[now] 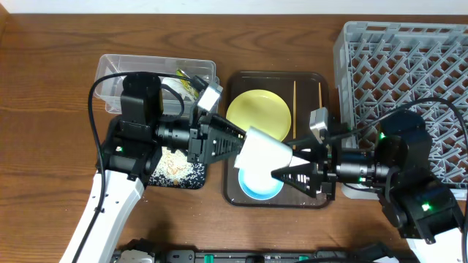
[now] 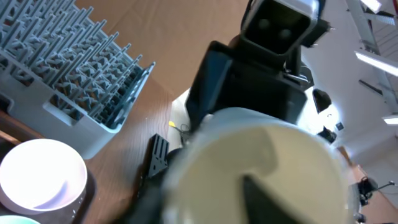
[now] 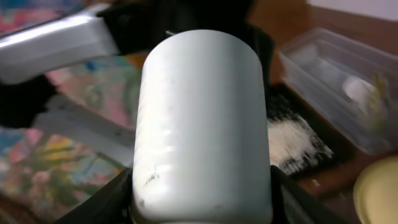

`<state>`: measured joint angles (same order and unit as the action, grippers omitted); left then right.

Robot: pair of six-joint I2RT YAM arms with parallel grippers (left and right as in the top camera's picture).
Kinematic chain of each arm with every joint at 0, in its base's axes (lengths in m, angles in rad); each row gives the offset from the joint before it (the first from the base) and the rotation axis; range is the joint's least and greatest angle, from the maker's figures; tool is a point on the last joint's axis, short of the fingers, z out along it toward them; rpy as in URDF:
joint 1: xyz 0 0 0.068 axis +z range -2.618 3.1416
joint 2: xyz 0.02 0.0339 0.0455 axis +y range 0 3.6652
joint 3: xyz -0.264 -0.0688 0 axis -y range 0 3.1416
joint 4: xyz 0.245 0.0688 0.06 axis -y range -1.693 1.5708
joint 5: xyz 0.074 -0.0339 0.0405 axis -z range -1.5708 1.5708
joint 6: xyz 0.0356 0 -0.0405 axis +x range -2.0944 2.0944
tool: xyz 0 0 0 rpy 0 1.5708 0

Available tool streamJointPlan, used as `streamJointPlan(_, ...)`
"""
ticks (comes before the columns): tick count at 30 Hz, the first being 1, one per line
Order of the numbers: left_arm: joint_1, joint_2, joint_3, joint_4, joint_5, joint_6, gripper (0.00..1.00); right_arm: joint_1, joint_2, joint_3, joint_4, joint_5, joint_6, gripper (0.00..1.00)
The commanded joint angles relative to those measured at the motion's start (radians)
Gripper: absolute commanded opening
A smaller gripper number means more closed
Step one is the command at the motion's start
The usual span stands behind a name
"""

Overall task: Sort waste into correct bins and load items into the dishwasher rack
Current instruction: 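Carry the white cup with the right gripper into the dish rack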

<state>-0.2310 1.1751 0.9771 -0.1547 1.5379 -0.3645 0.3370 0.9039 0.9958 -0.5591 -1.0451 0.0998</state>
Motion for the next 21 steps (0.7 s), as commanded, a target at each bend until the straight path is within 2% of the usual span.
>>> streamJointPlan(1,0.000,-0.010,0.024,0.003,0.015,0.000,0.57,-0.039,-0.043,0.014,-0.057,0.221,0.039,0.44)
streamJointPlan(5,0.000,-0.010,0.024,0.003,0.014,0.000,0.59,-0.135,-0.110,0.043,-0.241,0.454,0.051,0.45)
streamJointPlan(8,0.000,-0.010,0.024,0.003,0.014,0.000,0.60,-0.220,-0.147,0.097,-0.446,0.739,0.089,0.45)
streamJointPlan(10,0.000,-0.010,0.024,0.004,0.014,0.000,0.61,-0.277,-0.154,0.138,-0.579,0.972,0.165,0.44)
streamJointPlan(13,0.000,-0.008,0.024,0.004,0.014,0.000,0.61,-0.353,-0.153,0.166,-0.714,1.215,0.292,0.41)
streamJointPlan(21,0.000,-0.006,0.024,0.003,0.014,0.000,0.61,-0.490,-0.076,0.148,-0.796,1.244,0.319,0.40)
